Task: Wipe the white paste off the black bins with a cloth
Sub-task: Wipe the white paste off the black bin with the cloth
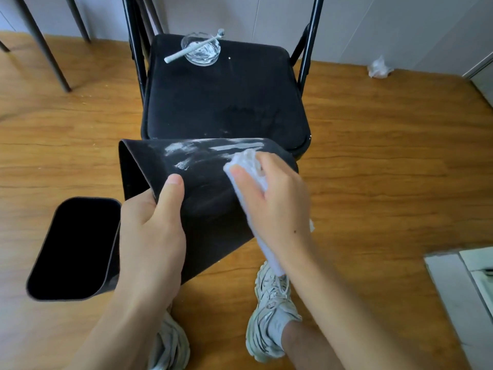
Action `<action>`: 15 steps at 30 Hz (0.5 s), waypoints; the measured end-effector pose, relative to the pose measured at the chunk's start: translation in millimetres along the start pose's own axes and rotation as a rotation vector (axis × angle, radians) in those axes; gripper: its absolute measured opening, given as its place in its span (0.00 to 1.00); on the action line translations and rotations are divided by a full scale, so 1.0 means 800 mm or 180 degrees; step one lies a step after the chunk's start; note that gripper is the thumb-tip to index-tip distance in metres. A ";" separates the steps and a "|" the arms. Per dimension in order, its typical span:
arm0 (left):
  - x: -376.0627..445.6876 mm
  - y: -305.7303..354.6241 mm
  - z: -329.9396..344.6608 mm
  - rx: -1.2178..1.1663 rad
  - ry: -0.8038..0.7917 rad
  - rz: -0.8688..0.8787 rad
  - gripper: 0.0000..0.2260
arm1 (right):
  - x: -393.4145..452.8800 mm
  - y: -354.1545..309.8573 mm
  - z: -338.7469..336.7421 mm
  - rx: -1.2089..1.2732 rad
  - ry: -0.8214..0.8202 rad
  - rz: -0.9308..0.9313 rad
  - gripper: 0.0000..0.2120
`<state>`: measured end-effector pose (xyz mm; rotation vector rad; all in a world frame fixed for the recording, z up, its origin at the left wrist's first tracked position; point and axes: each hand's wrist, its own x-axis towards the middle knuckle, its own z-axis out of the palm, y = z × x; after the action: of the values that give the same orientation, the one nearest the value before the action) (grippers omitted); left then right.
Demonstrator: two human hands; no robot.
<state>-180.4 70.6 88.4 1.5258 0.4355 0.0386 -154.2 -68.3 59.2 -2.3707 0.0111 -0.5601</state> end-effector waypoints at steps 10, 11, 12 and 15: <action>-0.014 -0.001 0.000 0.0479 -0.0172 0.0391 0.28 | 0.026 0.084 -0.034 -0.0950 -0.0028 0.1140 0.16; -0.013 0.000 0.003 0.0469 -0.0231 0.0397 0.28 | 0.021 0.070 -0.029 -0.0894 -0.0031 0.1052 0.15; -0.012 0.000 0.006 0.0454 -0.0307 0.0414 0.27 | 0.015 0.051 -0.023 -0.0725 -0.0012 0.0893 0.14; -0.008 -0.003 0.007 0.0238 -0.0333 0.0318 0.27 | -0.012 -0.018 -0.006 0.0002 -0.0062 0.0250 0.13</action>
<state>-185.2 63.2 87.5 1.6144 0.2799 0.0207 -166.6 -58.6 67.9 -2.3637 0.0950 -0.4991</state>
